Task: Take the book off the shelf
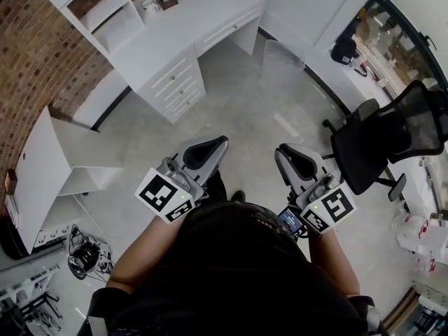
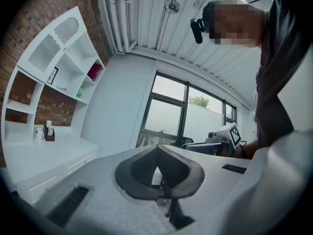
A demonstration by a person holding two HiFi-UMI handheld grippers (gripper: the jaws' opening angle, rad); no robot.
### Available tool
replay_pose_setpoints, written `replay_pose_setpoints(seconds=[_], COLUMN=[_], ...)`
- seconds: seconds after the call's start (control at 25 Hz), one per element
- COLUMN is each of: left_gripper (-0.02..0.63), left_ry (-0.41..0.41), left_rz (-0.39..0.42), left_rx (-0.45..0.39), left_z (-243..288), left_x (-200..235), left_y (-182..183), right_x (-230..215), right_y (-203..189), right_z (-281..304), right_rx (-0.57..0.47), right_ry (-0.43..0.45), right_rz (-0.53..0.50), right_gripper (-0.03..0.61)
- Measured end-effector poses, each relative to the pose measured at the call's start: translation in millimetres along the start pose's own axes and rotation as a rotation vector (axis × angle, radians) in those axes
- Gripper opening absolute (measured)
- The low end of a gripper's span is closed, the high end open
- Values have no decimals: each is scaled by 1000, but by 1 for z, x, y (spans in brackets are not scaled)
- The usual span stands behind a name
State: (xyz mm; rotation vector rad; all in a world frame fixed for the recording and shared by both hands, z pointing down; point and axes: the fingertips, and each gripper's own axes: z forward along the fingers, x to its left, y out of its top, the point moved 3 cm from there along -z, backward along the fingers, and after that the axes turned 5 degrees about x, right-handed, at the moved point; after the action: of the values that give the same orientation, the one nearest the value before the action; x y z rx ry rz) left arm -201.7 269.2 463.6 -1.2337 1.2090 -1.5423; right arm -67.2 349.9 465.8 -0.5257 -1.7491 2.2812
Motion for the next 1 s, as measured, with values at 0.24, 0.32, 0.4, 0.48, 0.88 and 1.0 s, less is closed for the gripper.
replay_pose_setpoints(seconds=[0.24, 0.32, 0.4, 0.48, 0.88, 1.0], left_gripper=[8, 8, 8, 8, 7, 7], left_ry=[-60, -79, -99, -114, -149, -135], left_rz=[6, 11, 11, -4, 12, 7], left_rx=[-7, -10, -11, -10, -7, -7], left_z=[42, 51, 57, 61, 72, 76], left_x=[61, 86, 112, 139, 252, 276], left_y=[17, 26, 36, 46, 79, 82], right_x=[-41, -54, -63, -69, -94, -101], right_y=[19, 28, 40, 55, 92, 92], right_z=[49, 72, 98, 124, 231, 252], right_rx=[2, -5, -9, -12, -29, -11], right_ry=[-38, -52, -62, -69, -74, -54], right_rz=[4, 18, 12, 0, 21, 31], right_gripper=[44, 46, 44, 44, 46, 44])
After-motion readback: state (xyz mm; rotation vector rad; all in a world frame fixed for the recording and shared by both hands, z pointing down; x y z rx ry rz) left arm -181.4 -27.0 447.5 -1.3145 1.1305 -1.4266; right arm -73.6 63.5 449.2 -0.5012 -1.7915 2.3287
